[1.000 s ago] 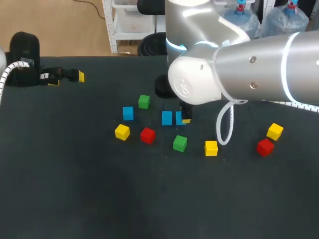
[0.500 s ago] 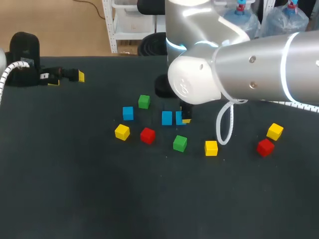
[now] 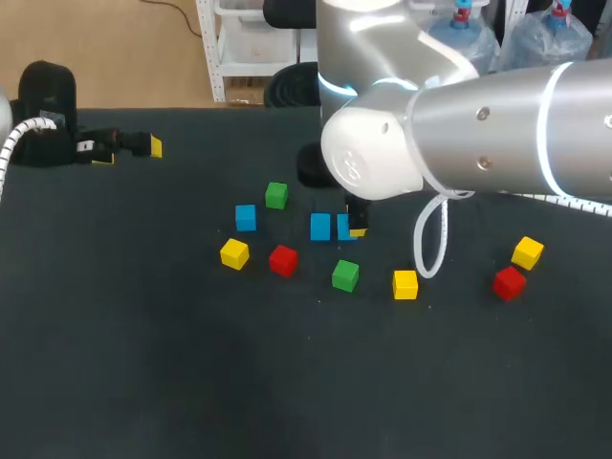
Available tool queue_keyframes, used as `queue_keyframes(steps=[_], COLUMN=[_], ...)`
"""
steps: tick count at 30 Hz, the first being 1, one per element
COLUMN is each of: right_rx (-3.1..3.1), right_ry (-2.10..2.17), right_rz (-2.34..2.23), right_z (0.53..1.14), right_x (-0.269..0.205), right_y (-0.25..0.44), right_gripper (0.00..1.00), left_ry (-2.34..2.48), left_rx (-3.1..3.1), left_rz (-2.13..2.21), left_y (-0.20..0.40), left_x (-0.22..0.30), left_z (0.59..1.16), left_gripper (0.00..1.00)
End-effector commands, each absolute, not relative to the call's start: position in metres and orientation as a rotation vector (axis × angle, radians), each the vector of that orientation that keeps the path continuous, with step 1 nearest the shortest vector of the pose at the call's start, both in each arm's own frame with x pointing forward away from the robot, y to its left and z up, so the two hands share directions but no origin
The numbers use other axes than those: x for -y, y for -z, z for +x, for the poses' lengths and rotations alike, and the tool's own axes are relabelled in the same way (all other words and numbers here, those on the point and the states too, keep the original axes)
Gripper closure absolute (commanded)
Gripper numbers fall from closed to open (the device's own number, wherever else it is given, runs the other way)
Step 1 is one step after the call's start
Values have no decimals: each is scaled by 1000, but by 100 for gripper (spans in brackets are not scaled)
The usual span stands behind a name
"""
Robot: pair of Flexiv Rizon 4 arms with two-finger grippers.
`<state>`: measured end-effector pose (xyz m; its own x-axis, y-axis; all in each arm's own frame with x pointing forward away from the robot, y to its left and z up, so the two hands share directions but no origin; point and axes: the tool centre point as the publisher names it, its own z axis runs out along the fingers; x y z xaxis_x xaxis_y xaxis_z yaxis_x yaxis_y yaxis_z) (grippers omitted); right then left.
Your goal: Place the blue cubes, place green cubes on the blue cubes, place the yellow cubes on the green cubes, then place the red cubes on the yellow cubes, and place purple cube on the red cubes.
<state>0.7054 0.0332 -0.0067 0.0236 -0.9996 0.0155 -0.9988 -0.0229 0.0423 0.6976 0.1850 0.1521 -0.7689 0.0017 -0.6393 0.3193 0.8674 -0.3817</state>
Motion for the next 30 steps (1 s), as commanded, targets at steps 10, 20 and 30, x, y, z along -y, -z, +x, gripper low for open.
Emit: queue_keyframes(steps=[10, 20, 30], right_rx=[2153, 2156, 2148], right_ry=[34, 30, 34], right_rz=[2226, 2224, 2231], right_z=[708, 709, 708], right_x=[-35, -33, -34], right_y=[8, 8, 8], right_gripper=[74, 75, 73], left_ry=[638, 638, 638], left_rx=[-2375, -2375, -2375], left_rz=[233, 233, 233], left_y=[-151, -151, -151], left_x=[-186, -186, -186], left_z=[698, 698, 698], left_gripper=[0, 0, 0])
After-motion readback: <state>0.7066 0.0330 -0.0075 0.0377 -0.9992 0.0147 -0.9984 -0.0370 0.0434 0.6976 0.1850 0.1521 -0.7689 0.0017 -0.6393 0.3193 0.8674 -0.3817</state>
